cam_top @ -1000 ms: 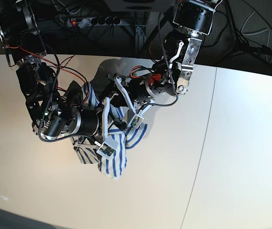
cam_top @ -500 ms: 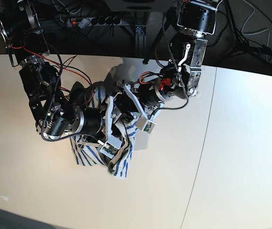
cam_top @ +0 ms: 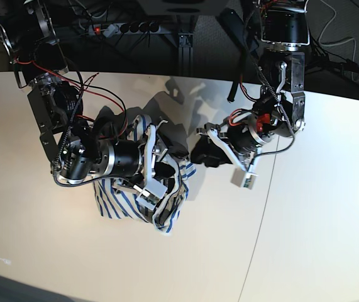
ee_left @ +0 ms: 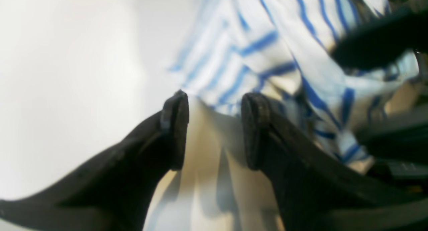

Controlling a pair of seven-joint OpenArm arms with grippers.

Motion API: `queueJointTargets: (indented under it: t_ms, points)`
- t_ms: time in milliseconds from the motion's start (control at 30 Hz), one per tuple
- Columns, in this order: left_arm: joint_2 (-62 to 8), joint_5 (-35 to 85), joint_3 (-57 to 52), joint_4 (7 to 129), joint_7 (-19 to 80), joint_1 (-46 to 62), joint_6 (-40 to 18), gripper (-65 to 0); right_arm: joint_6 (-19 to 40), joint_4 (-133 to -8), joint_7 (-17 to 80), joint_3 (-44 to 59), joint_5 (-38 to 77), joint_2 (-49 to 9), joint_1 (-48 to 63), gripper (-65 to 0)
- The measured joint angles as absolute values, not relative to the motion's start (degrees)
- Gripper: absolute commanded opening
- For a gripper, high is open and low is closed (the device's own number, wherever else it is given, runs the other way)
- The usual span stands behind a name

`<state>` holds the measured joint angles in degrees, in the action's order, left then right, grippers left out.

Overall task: Fold the T-shirt properly
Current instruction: 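Grasp the folded bundle with both grippers and fold it over again, then press and tuck the bundle edges with both grippers into a square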

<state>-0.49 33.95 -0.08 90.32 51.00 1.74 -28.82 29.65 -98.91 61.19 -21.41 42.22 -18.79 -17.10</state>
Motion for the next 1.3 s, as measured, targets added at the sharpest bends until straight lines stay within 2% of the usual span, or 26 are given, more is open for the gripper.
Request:
queueJointTargets:
  t_ms: [367,400,433,500,567,667,800,867,1100,1300]
  points:
    - [-8.62,38.89,-8.6,91.61,51.2,1.76,-28.97,-36.6,29.65,-98.94,62.7,-21.41,45.98,-8.69,-16.23,-35.6]
    - [-8.91,39.9,-8.75,91.61,51.51,1.74,-29.52,-37.4,29.65,-98.94,62.46,-21.41,44.75,-8.21,-16.36,-37.5]
    - [-9.26,41.47,-8.8,91.66,52.14,1.76,-30.48,-39.6,29.65,-98.91,61.67,-21.39,43.03,-7.86,-16.69,-43.4]
    - [-9.34,43.31,-8.86,92.27,53.15,1.83,-32.25,-47.6,29.65,-98.91,57.82,-21.04,38.87,-7.73,-17.89,-64.4]
    - [-9.34,44.86,-8.84,93.86,53.21,2.2,-34.57,-55.7,29.65,-98.91,54.7,-19.77,32.82,-7.7,-19.81,-65.0]
    - [-9.3,45.43,-8.8,97.8,54.28,2.2,-35.66,-61.7,29.65,-98.72,51.44,-16.91,23.92,-7.75,-22.55,-65.0]
    - [-9.41,50.3,-7.01,102.3,57.19,2.07,-37.58,-62.3,29.58,-92.51,47.99,-12.49,20.95,-7.73,-26.81,-65.0]
    - [-9.54,51.48,-3.9,103.24,57.17,2.07,-38.24,-65.0,29.56,-86.83,45.28,-11.22,20.8,-7.73,-29.65,-65.0]
    - [-8.38,49.76,11.22,103.44,56.99,2.02,-38.44,-65.0,29.56,-66.39,44.12,-10.81,17.61,-7.79,-38.85,-65.0]
    - [-4.19,48.86,15.64,103.46,56.69,2.07,-38.41,-65.0,29.56,-57.69,41.69,-10.83,14.74,-8.73,-41.63,-65.0]
